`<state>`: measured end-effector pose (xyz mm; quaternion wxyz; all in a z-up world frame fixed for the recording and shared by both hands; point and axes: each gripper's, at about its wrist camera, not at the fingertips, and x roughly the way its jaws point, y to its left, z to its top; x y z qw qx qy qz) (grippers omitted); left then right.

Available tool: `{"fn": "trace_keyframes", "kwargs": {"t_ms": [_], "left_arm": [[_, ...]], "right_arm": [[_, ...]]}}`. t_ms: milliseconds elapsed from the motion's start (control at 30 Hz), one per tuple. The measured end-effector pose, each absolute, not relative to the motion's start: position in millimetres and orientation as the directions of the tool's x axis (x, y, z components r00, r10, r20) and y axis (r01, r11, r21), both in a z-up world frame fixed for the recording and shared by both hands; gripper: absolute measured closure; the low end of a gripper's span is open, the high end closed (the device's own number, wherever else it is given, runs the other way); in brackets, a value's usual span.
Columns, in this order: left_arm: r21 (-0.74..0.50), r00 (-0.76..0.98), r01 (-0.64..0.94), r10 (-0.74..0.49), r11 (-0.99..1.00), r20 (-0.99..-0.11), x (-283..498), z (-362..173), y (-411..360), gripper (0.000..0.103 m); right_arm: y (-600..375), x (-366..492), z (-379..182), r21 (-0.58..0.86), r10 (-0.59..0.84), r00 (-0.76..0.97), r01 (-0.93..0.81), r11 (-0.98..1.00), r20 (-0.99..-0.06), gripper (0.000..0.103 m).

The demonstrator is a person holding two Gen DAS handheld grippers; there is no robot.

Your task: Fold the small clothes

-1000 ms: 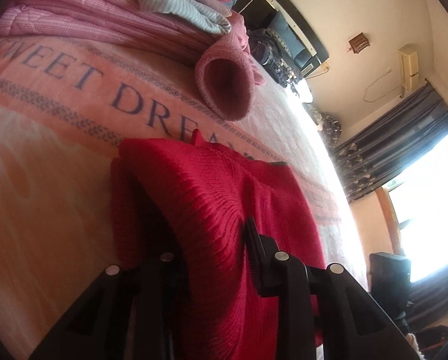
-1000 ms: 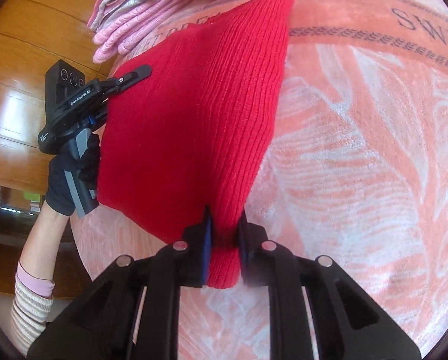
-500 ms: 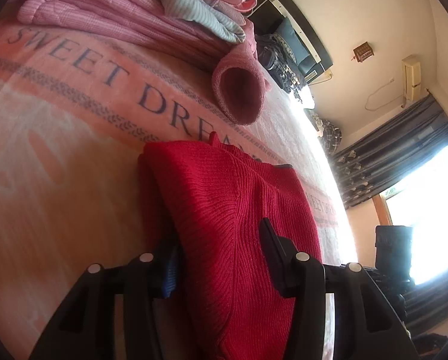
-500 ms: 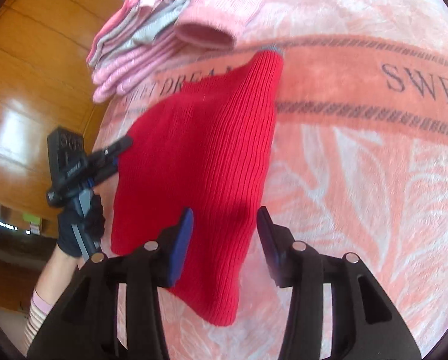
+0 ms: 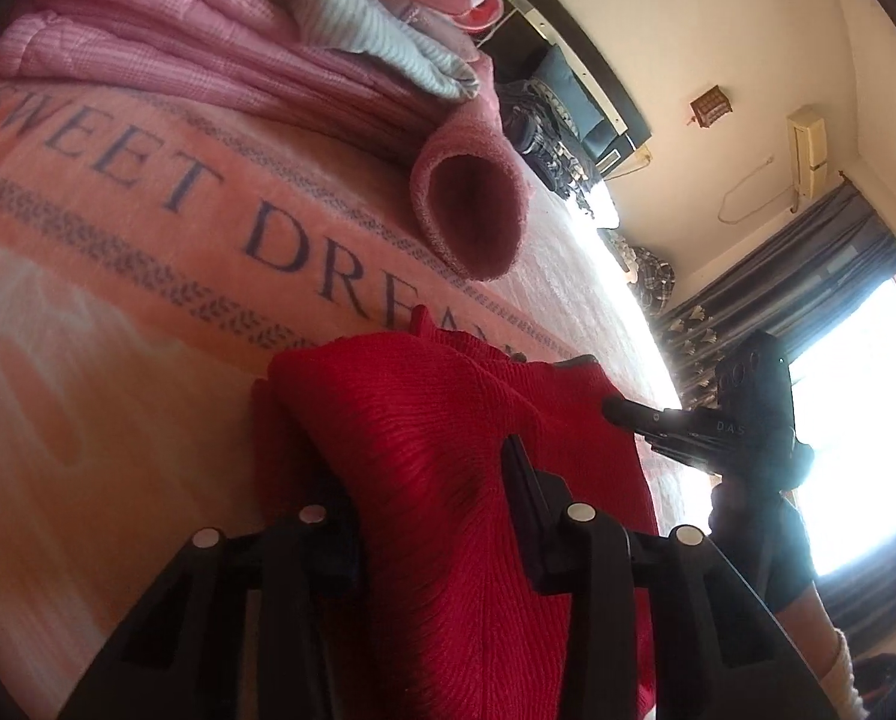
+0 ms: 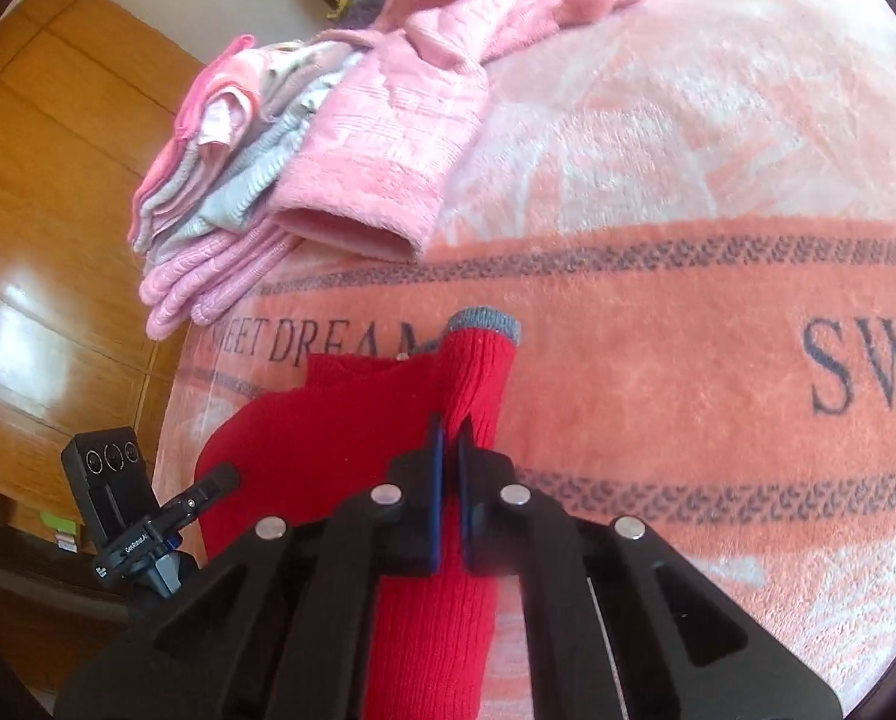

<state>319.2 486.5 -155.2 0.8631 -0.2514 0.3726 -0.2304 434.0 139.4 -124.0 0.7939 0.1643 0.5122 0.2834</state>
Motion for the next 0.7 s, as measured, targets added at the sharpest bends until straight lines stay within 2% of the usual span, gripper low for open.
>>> {"fn": "trace_keyframes", "kwargs": {"t_ms": [100, 167, 233, 300, 333, 400, 467, 600, 700], "left_arm": [[-0.526, 0.616, 0.115, -0.476, 0.842, -0.628, 323.5, -165.9, 495.5, 0.073], [-0.602, 0.61, 0.063, -0.509, 0.796, -0.608, 325.7, -178.7, 510.5, 0.077], [-0.651, 0.606, 0.034, -0.533, 0.759, -0.59, 325.9, -180.8, 516.7, 0.077], [-0.666, 0.59, 0.016, -0.545, 0.745, -0.595, 324.3, -174.8, 518.0, 0.075], [-0.676, 0.586, 0.015, -0.554, 0.737, -0.591, 321.8, -170.6, 518.1, 0.07], [-0.703, 0.562, 0.0, -0.581, 0.711, -0.588, 311.4, -163.1, 520.3, 0.045], [-0.721, 0.531, -0.02, -0.604, 0.692, -0.594, 298.0, -160.4, 523.6, 0.044], [-0.747, 0.481, -0.052, -0.639, 0.662, -0.6, 270.9, -169.0, 528.4, 0.043], [-0.807, 0.466, -0.066, -0.697, 0.587, -0.545, 258.7, -183.9, 530.6, 0.043]], "right_arm": [[126.3, 434.0, -141.2, 0.527, 0.569, 0.342, -0.214, 0.822, -0.748, 0.101], [117.3, 438.7, -166.0, 0.553, 0.568, 0.304, -0.141, 0.821, -0.765, 0.101], [117.6, 436.0, -174.3, 0.564, 0.579, 0.284, -0.141, 0.813, -0.764, 0.099], [116.0, 432.1, -164.1, 0.569, 0.589, 0.295, -0.16, 0.807, -0.752, 0.089], [114.8, 429.8, -157.0, 0.576, 0.6, 0.297, -0.172, 0.799, -0.743, 0.088], [109.9, 421.7, -140.3, 0.567, 0.6, 0.294, -0.197, 0.799, -0.744, 0.066], [105.3, 406.1, -123.3, 0.543, 0.598, 0.28, -0.256, 0.8, -0.751, 0.059], [94.9, 366.6, -110.4, 0.55, 0.621, 0.204, -0.315, 0.773, -0.756, 0.055], [88.5, 342.0, -112.9, 0.581, 0.646, 0.158, -0.316, 0.75, -0.747, 0.055]]}}
